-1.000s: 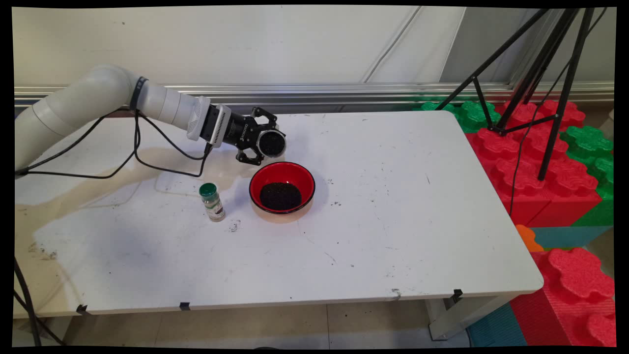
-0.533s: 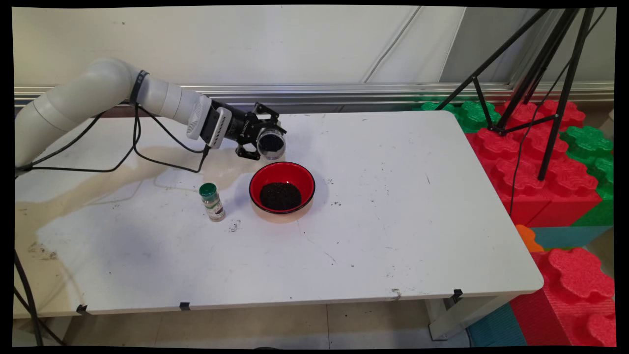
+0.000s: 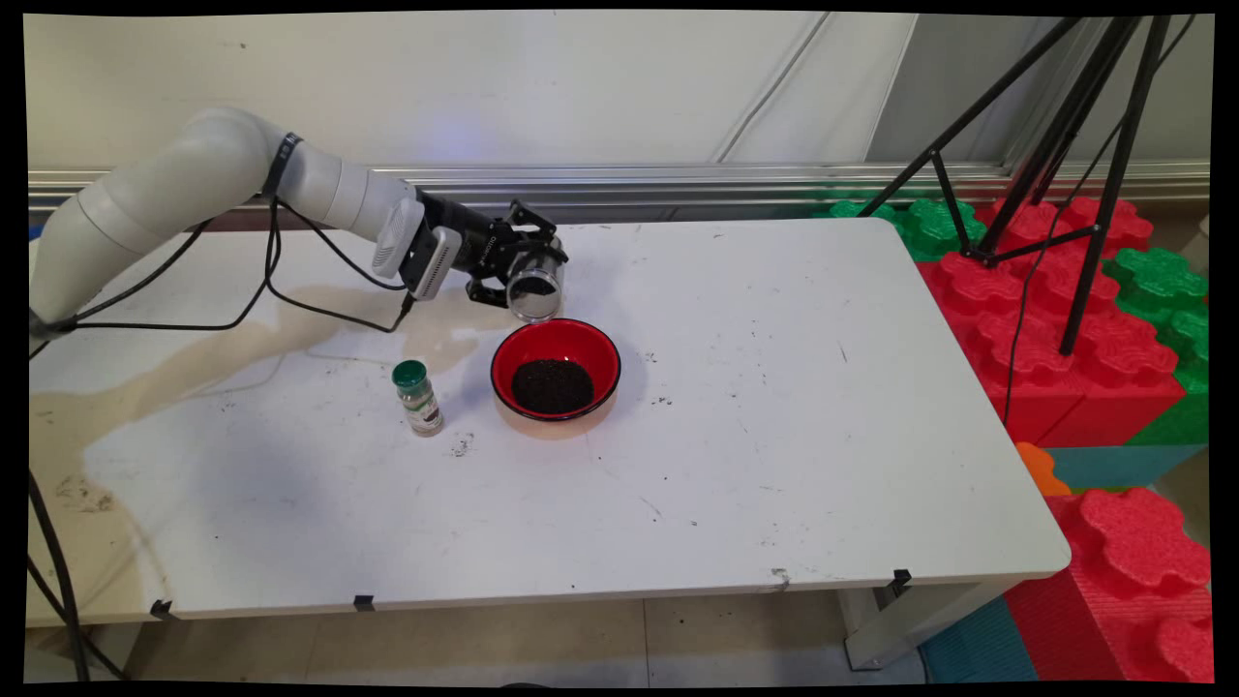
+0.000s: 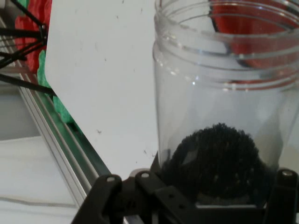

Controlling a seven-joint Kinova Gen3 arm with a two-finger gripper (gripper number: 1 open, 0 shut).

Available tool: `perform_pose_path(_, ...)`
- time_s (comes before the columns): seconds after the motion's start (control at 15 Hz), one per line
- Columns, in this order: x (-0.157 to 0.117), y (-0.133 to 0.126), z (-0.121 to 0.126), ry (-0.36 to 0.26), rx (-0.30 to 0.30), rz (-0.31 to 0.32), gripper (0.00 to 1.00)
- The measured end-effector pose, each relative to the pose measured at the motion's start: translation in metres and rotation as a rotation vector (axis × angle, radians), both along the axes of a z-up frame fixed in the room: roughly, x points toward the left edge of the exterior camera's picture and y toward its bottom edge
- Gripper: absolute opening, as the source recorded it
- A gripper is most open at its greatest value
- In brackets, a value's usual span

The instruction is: Pour the black seasoning powder in the red bowl

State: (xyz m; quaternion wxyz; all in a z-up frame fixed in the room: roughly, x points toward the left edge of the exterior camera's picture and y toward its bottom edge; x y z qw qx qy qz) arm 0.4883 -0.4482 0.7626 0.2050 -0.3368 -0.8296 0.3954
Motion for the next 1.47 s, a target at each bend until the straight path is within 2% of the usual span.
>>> perform_pose_path(0.4,-0.004,-0.002,0.001,-0.069,-0.075,-0.062,0.00)
perform_pose_path(1.47,-0.025,-0.002,0.012,-0.269,-0.342,-0.280,0.00)
